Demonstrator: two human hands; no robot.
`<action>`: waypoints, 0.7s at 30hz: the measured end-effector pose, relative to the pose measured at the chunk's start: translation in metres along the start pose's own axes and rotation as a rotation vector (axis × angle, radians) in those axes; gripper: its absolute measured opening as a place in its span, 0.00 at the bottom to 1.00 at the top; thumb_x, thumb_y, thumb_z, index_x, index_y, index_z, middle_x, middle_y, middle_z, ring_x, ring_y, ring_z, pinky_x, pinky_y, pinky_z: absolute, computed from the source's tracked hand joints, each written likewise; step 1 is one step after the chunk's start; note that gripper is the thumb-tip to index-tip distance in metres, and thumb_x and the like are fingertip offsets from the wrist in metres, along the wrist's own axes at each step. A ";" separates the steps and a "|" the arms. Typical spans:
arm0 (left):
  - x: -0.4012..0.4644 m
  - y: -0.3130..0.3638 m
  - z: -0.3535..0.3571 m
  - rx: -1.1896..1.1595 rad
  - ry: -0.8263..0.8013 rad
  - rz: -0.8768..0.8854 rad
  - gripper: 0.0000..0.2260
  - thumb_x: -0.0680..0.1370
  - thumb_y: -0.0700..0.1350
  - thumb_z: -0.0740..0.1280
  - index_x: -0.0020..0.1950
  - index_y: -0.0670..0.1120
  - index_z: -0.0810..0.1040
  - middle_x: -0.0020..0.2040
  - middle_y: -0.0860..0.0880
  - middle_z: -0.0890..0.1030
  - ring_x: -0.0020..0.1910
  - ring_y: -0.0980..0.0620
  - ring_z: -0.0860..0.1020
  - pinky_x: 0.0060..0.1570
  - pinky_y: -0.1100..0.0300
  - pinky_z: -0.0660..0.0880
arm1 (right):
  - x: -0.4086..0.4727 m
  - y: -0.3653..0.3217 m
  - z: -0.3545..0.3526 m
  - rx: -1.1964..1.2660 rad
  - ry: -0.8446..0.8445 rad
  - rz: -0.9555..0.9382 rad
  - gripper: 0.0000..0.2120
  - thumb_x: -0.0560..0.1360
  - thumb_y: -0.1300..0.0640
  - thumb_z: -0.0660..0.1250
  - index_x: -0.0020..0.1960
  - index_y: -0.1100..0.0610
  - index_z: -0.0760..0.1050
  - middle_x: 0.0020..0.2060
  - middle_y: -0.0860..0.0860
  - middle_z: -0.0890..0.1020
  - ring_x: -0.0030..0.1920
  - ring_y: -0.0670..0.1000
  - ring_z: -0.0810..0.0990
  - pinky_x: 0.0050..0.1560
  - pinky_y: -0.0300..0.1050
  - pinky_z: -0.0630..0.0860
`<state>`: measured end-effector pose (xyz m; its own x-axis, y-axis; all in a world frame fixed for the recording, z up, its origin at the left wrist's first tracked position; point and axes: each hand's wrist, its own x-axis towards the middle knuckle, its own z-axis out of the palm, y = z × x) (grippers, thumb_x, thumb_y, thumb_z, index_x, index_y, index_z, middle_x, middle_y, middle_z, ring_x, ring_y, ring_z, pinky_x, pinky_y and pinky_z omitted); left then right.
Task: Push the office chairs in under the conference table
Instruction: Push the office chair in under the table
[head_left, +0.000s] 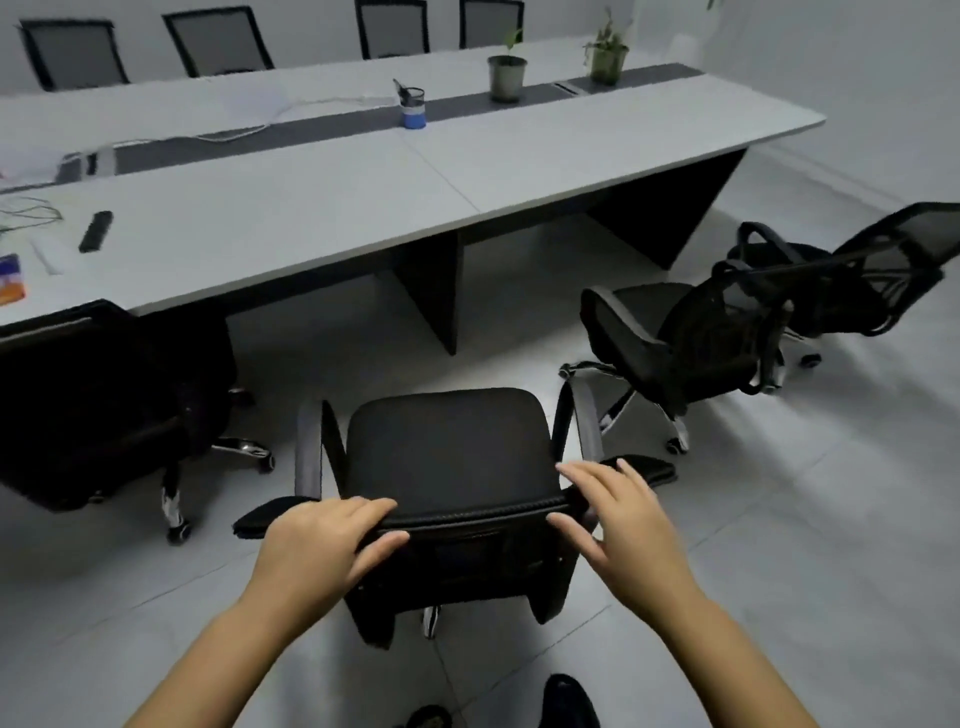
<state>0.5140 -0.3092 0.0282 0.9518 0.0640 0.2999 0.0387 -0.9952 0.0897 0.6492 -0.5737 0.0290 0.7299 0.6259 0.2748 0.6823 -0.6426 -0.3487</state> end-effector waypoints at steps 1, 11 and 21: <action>0.002 -0.001 0.000 0.030 0.001 -0.015 0.31 0.78 0.64 0.43 0.45 0.51 0.83 0.33 0.56 0.83 0.30 0.55 0.81 0.26 0.63 0.73 | 0.012 0.012 0.004 -0.078 -0.021 -0.102 0.25 0.76 0.36 0.51 0.55 0.51 0.77 0.49 0.45 0.82 0.50 0.46 0.79 0.61 0.44 0.68; 0.038 0.020 0.026 0.158 0.106 -0.251 0.30 0.76 0.68 0.46 0.31 0.50 0.76 0.24 0.54 0.75 0.23 0.54 0.75 0.22 0.64 0.64 | 0.105 0.088 0.018 -0.183 0.061 -0.492 0.30 0.74 0.32 0.46 0.30 0.51 0.73 0.22 0.47 0.76 0.24 0.48 0.77 0.21 0.39 0.66; 0.115 -0.008 0.036 0.237 0.216 -0.319 0.32 0.76 0.68 0.45 0.28 0.47 0.73 0.22 0.51 0.75 0.22 0.51 0.76 0.20 0.62 0.66 | 0.204 0.112 0.030 -0.129 0.118 -0.571 0.30 0.75 0.32 0.46 0.29 0.53 0.70 0.21 0.48 0.74 0.23 0.50 0.75 0.21 0.38 0.59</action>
<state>0.6342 -0.2967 0.0282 0.7966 0.3592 0.4862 0.4124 -0.9110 -0.0026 0.8734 -0.5045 0.0192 0.2405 0.8395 0.4873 0.9623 -0.2719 -0.0067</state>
